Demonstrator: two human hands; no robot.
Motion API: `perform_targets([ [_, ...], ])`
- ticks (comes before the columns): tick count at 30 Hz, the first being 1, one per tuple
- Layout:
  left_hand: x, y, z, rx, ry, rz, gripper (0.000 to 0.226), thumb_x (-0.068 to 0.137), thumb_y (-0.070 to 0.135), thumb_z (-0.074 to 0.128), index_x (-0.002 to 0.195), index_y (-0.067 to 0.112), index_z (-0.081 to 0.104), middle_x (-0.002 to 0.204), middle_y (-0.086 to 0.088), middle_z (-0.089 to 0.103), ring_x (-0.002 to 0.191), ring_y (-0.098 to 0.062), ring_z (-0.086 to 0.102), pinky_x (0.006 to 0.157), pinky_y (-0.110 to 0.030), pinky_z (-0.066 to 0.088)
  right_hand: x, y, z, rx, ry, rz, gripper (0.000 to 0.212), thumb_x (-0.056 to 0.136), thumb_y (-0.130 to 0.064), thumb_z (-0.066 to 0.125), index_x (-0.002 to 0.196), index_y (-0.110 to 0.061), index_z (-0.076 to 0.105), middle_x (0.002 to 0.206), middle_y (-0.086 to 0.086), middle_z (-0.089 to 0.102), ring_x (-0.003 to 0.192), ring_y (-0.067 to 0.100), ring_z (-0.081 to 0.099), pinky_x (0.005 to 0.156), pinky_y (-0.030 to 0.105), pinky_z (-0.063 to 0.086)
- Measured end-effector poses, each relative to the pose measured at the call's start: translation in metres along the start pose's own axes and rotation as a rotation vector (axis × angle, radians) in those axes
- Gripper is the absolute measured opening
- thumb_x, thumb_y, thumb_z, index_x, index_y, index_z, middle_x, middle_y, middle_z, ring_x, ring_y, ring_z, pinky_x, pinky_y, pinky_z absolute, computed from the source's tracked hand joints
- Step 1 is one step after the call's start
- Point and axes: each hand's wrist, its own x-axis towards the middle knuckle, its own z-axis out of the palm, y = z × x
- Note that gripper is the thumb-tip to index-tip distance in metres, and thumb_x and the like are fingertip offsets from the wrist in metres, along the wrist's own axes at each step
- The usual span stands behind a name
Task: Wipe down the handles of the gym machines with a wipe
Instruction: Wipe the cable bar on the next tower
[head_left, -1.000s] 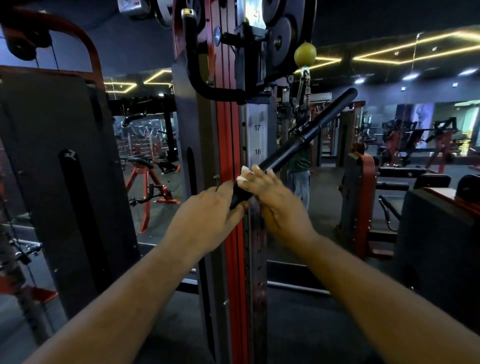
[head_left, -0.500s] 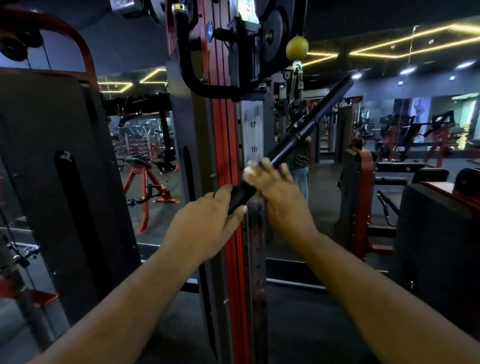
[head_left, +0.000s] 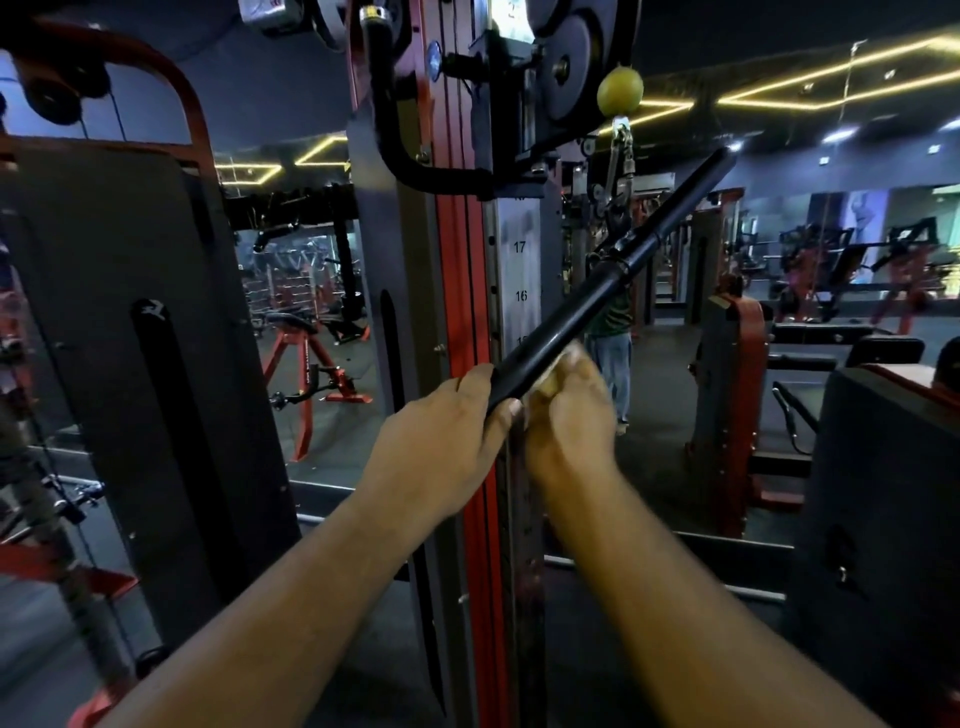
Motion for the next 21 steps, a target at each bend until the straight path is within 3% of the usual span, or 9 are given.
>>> perform_targets([
  [2,-0.002,0.003,0.001,-0.015,-0.013,-0.007,0.055,0.106,0.056,0.028,0.149,0.024,0.039,0.106,0.006,0.062,0.081,-0.009,0.063,0.064,-0.031,0.056,0.023,-0.021,0.008,0.050,0.122,-0.046,0.026,0.107,-0.022,0.048,0.123,-0.013,0.066,0.096,0.003,0.068,0.094,0.019,0.068,0.093,0.034,0.057],
  [4,-0.003,0.006,0.003,-0.022,-0.023,-0.018,0.062,0.105,0.057,0.025,0.156,0.021,0.031,0.126,0.000,0.061,0.103,-0.016,0.064,0.081,-0.037,0.058,0.026,-0.025,0.009,0.066,0.127,-0.081,0.025,0.106,-0.022,0.048,0.120,-0.019,0.068,0.094,0.002,0.069,0.093,0.019,0.069,0.093,0.037,0.058],
  [6,-0.003,0.007,0.004,-0.062,-0.035,-0.027,0.068,0.105,0.057,0.024,0.162,0.019,0.021,0.152,-0.004,0.047,0.129,-0.023,0.055,0.100,-0.040,0.053,0.002,-0.009,0.004,0.046,0.060,-0.061,0.025,0.106,-0.022,0.047,0.114,-0.022,0.071,0.099,0.007,0.070,0.098,0.024,0.068,0.099,0.049,0.055],
  [9,0.000,0.003,0.004,-0.142,-0.069,-0.051,0.066,0.108,0.053,0.028,0.164,0.020,0.015,0.168,-0.004,0.028,0.143,-0.024,0.044,0.113,-0.040,0.043,-0.052,0.028,-0.013,0.107,-0.102,0.087,0.030,0.106,-0.020,0.045,0.127,-0.018,0.066,0.119,0.012,0.071,0.111,0.022,0.068,0.097,0.043,0.054],
  [12,0.004,-0.005,0.004,-0.175,-0.086,-0.085,0.064,0.108,0.051,0.032,0.164,0.021,0.019,0.149,-0.008,0.051,0.121,-0.022,0.059,0.095,-0.033,0.050,-0.066,0.043,-0.021,0.095,-0.261,0.148,0.032,0.106,-0.017,0.043,0.130,-0.010,0.064,0.125,0.016,0.068,0.110,0.024,0.067,0.093,0.036,0.055],
  [15,0.005,-0.007,0.001,-0.114,-0.116,-0.096,0.061,0.108,0.051,0.033,0.161,0.022,0.026,0.118,-0.006,0.064,0.092,-0.019,0.063,0.072,-0.030,0.046,-0.026,0.016,-0.013,0.152,-0.081,0.136,0.028,0.106,-0.016,0.047,0.124,-0.011,0.067,0.114,0.013,0.073,0.094,0.017,0.072,0.079,0.029,0.060],
  [19,0.002,-0.002,0.004,-0.133,-0.083,-0.036,0.049,0.107,0.052,0.035,0.147,0.024,0.041,0.088,0.011,0.058,0.066,-0.004,0.057,0.055,-0.021,0.040,0.034,-0.037,0.003,0.017,0.147,-0.194,0.027,0.105,-0.014,0.052,0.127,-0.017,0.067,0.116,0.001,0.071,0.105,0.012,0.070,0.097,0.035,0.057],
  [21,0.002,0.003,0.007,-0.155,-0.078,-0.020,0.046,0.106,0.052,0.036,0.143,0.025,0.043,0.086,0.010,0.058,0.066,-0.005,0.058,0.055,-0.022,0.043,0.038,-0.038,0.006,-0.266,0.132,-0.447,0.032,0.106,-0.012,0.048,0.133,-0.019,0.063,0.111,-0.008,0.067,0.100,-0.001,0.066,0.092,0.026,0.057],
])
